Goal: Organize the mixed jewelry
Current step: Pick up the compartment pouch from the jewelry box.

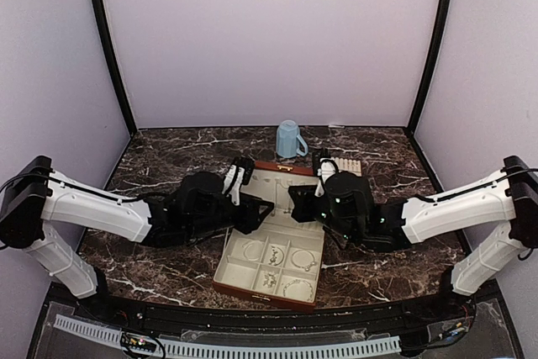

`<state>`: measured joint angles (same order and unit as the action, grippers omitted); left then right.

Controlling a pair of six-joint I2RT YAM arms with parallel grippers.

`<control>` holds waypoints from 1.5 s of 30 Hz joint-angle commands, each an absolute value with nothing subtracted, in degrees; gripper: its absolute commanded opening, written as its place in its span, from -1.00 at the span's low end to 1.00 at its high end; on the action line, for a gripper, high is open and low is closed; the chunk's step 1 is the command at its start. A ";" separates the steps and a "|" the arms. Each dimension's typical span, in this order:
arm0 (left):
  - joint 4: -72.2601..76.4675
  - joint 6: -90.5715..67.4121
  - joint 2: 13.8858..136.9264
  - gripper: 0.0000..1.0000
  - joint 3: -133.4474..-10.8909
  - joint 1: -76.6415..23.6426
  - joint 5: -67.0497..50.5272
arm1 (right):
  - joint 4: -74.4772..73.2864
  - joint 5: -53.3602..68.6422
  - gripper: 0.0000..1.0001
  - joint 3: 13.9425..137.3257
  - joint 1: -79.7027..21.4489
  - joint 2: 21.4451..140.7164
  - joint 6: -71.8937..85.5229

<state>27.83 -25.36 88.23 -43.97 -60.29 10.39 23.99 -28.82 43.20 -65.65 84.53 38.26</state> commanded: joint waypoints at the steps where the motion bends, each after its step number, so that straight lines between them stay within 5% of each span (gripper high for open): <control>1: 29.99 -17.23 83.56 -0.13 -40.95 -60.47 7.24 | 24.68 -30.15 -1.00 44.39 -66.01 82.87 37.40; 14: 36.25 16.68 87.52 0.15 -37.54 -60.47 9.28 | 25.63 -29.65 -1.00 44.87 -66.00 82.97 36.64; 30: 44.41 27.33 94.08 0.18 -37.45 -60.38 13.51 | 27.28 -27.60 -1.00 44.74 -65.98 83.50 37.07; 45: 44.92 26.52 96.41 -0.18 -36.14 -60.42 16.42 | 27.54 -27.50 -1.00 44.65 -65.96 83.35 37.36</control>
<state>44.45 26.85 95.64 -37.52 -60.38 14.52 24.53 -27.97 43.29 -65.65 84.09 37.17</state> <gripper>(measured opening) 0.444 0.005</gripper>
